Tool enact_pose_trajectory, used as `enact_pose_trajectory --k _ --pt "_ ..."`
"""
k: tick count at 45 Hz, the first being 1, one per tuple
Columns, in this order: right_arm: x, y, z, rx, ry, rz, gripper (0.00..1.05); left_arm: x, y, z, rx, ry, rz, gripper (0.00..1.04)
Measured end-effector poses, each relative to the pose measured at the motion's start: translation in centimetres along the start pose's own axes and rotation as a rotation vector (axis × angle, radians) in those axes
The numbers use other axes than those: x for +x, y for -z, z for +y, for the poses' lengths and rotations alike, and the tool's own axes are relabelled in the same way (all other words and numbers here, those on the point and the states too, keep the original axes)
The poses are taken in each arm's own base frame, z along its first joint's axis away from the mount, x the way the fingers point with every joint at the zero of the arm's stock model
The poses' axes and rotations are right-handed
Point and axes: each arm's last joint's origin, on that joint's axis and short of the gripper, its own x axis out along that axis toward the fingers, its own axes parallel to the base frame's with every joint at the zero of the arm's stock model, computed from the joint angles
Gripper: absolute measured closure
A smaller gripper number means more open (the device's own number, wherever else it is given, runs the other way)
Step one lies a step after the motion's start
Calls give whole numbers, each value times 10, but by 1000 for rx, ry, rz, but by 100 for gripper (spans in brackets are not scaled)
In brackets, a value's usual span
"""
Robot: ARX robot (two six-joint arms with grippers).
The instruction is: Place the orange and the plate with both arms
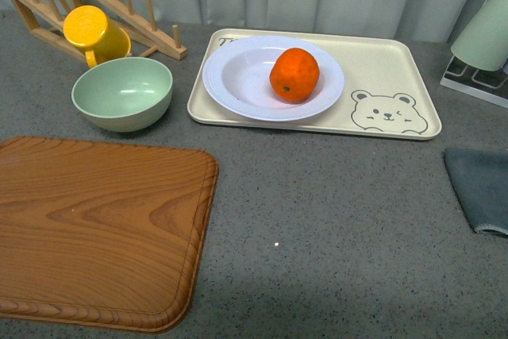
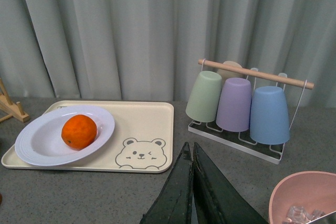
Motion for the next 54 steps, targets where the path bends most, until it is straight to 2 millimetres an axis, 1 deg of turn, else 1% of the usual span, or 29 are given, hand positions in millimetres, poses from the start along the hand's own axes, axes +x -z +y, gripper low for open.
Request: enact_pose_trajectory --k 2,6,12,17,18,30,31,35,36,37,40,54 --pt "-1 0 0 0 0 0 104 0 0 0 0 0 0 7" --pt "-10 4 0 0 -2 19 104 0 0 0 0 0 0 7" --pt "-11 3 0 -1 -3 6 103 0 0 0 0 0 0 7" --pt "-11 3 0 0 -2 7 85 0 0 0 0 0 0 7" --pt "-11 3 0 0 -2 6 78 0 0 0 0 0 0 7" --pt "-11 3 0 0 -2 6 34 0 0 0 0 0 0 7" --pt "-11 3 0 0 -2 6 28 0 0 0 0 0 0 7" --pt "-11 3 0 0 -2 6 14 0 0 0 0 0 0 7" --pt "-11 3 0 0 -2 6 9 0 0 0 0 0 0 7" --pt "-11 3 0 2 -2 6 7 0 0 0 0 0 0 7" --pt "-11 3 0 2 -2 6 10 0 0 0 0 0 0 7" --pt "-11 3 0 3 -2 6 9 0 0 0 0 0 0 7"
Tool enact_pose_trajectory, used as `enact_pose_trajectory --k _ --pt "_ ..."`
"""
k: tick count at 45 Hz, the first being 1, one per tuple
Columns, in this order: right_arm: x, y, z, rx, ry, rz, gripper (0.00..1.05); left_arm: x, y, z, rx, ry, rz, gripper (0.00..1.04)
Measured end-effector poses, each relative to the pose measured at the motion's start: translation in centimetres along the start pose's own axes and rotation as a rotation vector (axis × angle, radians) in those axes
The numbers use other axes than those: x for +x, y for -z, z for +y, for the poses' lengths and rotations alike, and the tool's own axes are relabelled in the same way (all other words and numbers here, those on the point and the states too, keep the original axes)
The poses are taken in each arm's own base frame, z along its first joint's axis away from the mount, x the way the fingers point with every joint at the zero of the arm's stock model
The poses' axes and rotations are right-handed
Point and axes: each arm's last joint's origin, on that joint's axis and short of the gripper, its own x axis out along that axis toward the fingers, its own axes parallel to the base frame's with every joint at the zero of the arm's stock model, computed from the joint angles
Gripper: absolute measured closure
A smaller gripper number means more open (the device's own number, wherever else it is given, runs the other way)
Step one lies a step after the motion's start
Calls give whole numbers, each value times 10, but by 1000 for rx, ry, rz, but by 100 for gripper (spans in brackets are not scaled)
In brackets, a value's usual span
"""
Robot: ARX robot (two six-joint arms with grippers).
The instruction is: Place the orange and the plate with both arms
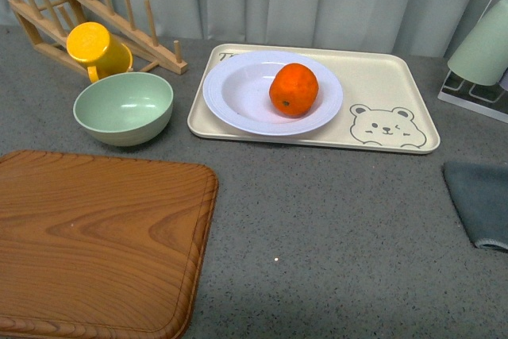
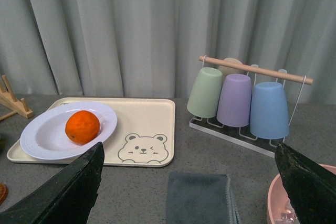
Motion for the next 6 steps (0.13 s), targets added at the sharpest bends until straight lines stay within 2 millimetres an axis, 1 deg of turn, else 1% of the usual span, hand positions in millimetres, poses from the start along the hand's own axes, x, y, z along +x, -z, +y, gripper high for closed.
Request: enact_pose_trajectory --k 6 --pt "0 0 0 0 0 0 9 0 0 0 0 0 0 7"
